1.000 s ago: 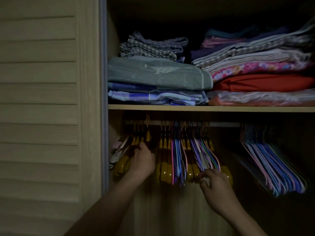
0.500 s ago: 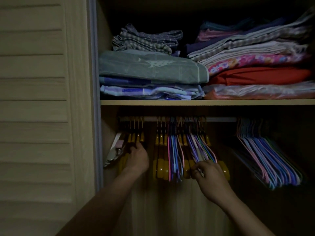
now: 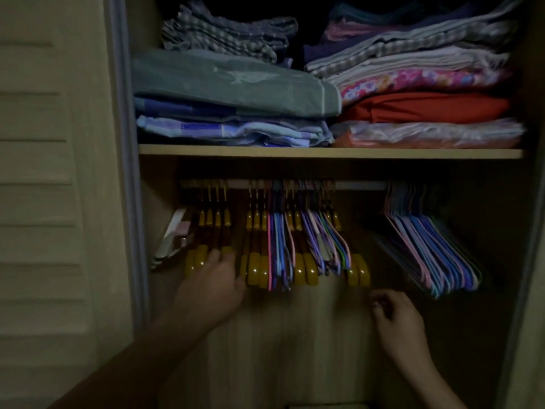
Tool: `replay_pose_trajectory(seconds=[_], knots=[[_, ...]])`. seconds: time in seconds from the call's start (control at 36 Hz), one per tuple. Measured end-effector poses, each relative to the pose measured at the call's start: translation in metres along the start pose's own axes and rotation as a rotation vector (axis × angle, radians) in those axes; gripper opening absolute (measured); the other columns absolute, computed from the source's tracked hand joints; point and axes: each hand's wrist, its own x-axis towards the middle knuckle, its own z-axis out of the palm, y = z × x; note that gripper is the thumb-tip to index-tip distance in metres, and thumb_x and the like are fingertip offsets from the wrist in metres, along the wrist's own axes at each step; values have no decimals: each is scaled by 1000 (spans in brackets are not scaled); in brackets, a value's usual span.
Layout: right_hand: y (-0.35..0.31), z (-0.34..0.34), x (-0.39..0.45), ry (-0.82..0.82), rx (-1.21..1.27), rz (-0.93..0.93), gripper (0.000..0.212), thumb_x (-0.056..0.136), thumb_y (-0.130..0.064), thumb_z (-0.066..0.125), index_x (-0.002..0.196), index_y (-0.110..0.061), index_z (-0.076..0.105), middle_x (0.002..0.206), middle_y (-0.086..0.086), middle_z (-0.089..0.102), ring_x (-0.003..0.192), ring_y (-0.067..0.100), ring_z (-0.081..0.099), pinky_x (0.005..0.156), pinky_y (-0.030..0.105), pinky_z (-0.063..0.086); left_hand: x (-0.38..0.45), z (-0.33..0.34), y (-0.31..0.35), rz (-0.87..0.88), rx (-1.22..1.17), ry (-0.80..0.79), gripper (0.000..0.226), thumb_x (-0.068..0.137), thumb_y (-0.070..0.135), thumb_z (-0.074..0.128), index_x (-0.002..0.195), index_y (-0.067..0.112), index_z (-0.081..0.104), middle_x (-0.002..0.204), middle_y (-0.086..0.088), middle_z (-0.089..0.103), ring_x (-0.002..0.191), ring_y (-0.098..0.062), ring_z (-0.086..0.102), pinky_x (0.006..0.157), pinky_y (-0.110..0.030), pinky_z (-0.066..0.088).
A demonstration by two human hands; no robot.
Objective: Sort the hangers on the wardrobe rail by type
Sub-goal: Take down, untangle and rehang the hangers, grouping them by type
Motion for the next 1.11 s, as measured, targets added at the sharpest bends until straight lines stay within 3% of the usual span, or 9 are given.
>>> replay_pose_trajectory(seconds=[0.14, 0.25, 0.36, 0.47, 0.61, 0.72, 0.83, 1.06, 1.11], knots=[[5, -6, 17, -34, 61, 51, 21, 93, -7, 60, 111, -16, 66, 103, -1, 56, 99, 17, 57, 85, 29, 43, 10, -16, 22, 138, -69, 144, 55, 100, 35, 50, 151, 29, 31, 139, 7, 41, 103, 0, 46, 82, -20, 40], [0, -7, 39, -115, 88, 41, 30, 95, -14, 60, 124, -16, 61, 117, 3, 58, 102, 14, 56, 86, 26, 40, 32, -35, 51, 227, -49, 299, 67, 97, 32, 55, 155, 29, 22, 153, 5, 30, 135, -10, 37, 109, -34, 41], [-8, -9, 67, -208, 242, 114, 51, 95, -25, 62, 144, -19, 46, 139, 4, 52, 119, 18, 54, 91, 26, 43, 68, -53, 82, 283, 140, 447, 82, 93, 29, 58, 159, 19, 11, 165, -8, 5, 153, -26, 3, 124, -45, 12], [-12, -6, 85, -310, 460, 222, 59, 97, -22, 59, 151, -22, 35, 144, 7, 48, 107, 12, 51, 65, 13, 41, 106, -63, 106, 218, 266, 495, 97, 88, 33, 60, 159, 23, -6, 166, -13, -12, 152, -32, -15, 124, -50, 2], [-5, -1, 102, -372, 570, 292, 61, 98, -22, 59, 153, -23, 32, 144, 7, 47, 96, 10, 55, 53, 10, 44, 132, -58, 113, 115, 372, 468, 104, 84, 41, 61, 158, 27, -10, 166, -14, -6, 152, -35, -11, 122, -55, 1], [3, 6, 112, -448, 519, 256, 67, 95, -25, 63, 154, -28, 30, 139, 3, 49, 111, 18, 57, 74, 27, 57, 131, -51, 110, 118, 497, 515, 105, 75, 44, 67, 157, 18, 8, 156, -22, 25, 145, -42, 19, 121, -57, 9], [5, 14, 115, -473, 472, 186, 81, 88, -28, 70, 155, -32, 25, 125, -6, 52, 109, 18, 60, 92, 43, 57, 132, -50, 114, 84, 516, 494, 108, 75, 50, 65, 156, 18, 2, 153, -23, 25, 145, -43, 17, 122, -57, 5], [-4, 19, 118, -510, 615, 234, 77, 95, -25, 65, 157, -25, 18, 116, 4, 65, 95, 10, 65, 63, 15, 47, 133, -51, 118, 50, 513, 478, 111, 76, 56, 62, 156, 20, -6, 157, -23, 17, 148, -43, 10, 122, -55, -1], [-5, 19, 119, -518, 626, 259, 79, 95, -24, 65, 157, -23, 17, 120, 8, 67, 101, 15, 66, 72, 20, 51, 132, -50, 118, 54, 509, 486, 110, 77, 55, 61, 156, 19, -6, 157, -23, 17, 148, -43, 10, 122, -55, -1]])
